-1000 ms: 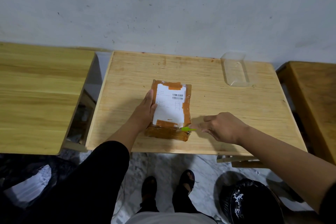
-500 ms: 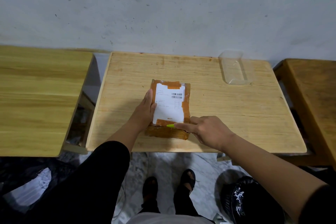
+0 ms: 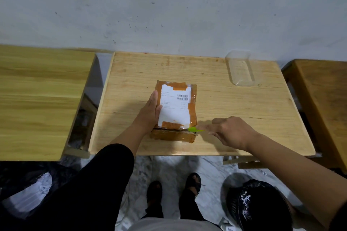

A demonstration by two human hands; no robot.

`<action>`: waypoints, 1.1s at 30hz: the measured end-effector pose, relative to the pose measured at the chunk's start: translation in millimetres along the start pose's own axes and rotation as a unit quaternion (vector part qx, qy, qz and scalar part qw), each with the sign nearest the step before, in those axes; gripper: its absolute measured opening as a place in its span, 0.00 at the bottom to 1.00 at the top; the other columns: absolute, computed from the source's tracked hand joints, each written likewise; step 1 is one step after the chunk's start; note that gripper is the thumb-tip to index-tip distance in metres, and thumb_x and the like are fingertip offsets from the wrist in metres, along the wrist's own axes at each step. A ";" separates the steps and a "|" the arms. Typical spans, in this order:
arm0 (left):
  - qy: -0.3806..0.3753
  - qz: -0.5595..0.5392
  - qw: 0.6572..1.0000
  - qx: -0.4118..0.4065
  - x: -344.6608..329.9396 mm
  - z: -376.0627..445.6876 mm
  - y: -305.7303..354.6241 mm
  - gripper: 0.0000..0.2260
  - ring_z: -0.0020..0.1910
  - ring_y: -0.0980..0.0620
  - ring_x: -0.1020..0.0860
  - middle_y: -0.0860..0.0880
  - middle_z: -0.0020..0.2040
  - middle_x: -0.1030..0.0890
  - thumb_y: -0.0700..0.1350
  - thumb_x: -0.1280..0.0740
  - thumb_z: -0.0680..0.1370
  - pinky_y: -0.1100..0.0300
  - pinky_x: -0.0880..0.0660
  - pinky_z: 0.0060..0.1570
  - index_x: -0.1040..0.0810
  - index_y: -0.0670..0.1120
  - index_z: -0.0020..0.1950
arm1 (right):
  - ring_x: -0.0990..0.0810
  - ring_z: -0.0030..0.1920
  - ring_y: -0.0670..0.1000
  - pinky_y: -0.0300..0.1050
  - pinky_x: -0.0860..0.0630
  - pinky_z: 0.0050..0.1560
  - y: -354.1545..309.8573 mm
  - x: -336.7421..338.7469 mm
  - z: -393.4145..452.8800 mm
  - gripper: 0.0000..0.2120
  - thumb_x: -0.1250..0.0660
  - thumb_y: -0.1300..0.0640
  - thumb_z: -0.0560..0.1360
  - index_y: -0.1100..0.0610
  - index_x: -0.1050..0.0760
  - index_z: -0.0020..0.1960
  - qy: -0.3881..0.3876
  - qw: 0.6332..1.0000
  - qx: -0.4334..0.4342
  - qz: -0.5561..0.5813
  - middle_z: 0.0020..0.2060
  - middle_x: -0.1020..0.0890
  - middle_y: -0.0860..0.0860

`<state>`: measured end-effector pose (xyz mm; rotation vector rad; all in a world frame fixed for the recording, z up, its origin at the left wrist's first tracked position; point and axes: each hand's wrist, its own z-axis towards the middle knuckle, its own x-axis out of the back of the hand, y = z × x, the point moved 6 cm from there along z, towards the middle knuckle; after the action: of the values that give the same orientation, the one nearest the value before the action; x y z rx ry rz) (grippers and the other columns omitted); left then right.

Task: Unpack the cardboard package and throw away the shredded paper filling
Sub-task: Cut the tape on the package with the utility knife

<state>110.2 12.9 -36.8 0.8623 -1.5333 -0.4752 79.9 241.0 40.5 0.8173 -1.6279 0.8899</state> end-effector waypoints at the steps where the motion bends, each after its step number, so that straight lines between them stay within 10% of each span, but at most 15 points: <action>1: 0.001 0.000 1.000 0.002 0.7 -0.9 -1.8 0.25 0.76 0.50 0.50 0.45 0.77 0.51 0.46 0.49 0.82 0.59 0.51 0.72 0.56 0.43 0.75 | 0.22 0.31 0.53 0.40 0.33 0.30 3.0 3.1 1.7 0.18 0.42 0.48 0.77 0.39 0.33 0.66 0.012 0.998 -0.014 0.054 0.36 0.18 0.51; 5: 0.007 0.000 1.000 0.011 -0.9 -4.2 -5.9 0.25 0.76 0.49 0.50 0.45 0.77 0.51 0.46 0.49 0.82 0.59 0.50 0.71 0.56 0.43 0.75 | 0.19 0.47 0.50 0.26 0.32 0.39 24.3 16.5 0.6 0.19 0.39 0.55 0.78 0.43 0.33 0.67 0.120 0.941 -0.193 0.248 0.58 0.19 0.50; 12: 0.004 0.001 1.000 0.011 -1.8 -2.5 -4.8 0.25 0.76 0.49 0.49 0.44 0.77 0.51 0.47 0.49 0.82 0.57 0.50 0.72 0.56 0.43 0.75 | 0.25 0.38 0.50 0.44 0.29 0.43 28.8 -18.6 -5.6 0.16 0.41 0.55 0.79 0.47 0.30 0.66 0.148 0.821 -0.401 0.379 0.60 0.20 0.57; 22: 0.007 0.000 1.000 0.011 -3.1 -3.6 -6.2 0.25 0.76 0.48 0.49 0.46 0.77 0.52 0.48 0.50 0.82 0.53 0.48 0.73 0.58 0.46 0.75 | 0.33 0.25 0.48 0.39 0.35 0.23 20.1 -40.0 1.4 0.15 0.40 0.53 0.78 0.43 0.29 0.64 0.131 0.726 -0.451 0.503 0.31 0.30 0.43; 33: 0.048 -0.021 0.998 0.031 -8.5 -5.0 -5.8 0.23 0.76 0.49 0.48 0.47 0.78 0.50 0.46 0.51 0.82 0.53 0.47 0.72 0.55 0.47 0.75 | 0.33 0.25 0.46 0.32 0.37 0.17 13.9 -21.8 -1.0 0.16 0.40 0.55 0.78 0.47 0.29 0.65 0.067 0.771 -0.442 0.454 0.31 0.31 0.42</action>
<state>116.2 16.5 -45.8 0.9550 -1.4498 -0.4124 72.9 250.2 17.3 -0.7583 -2.0149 0.6190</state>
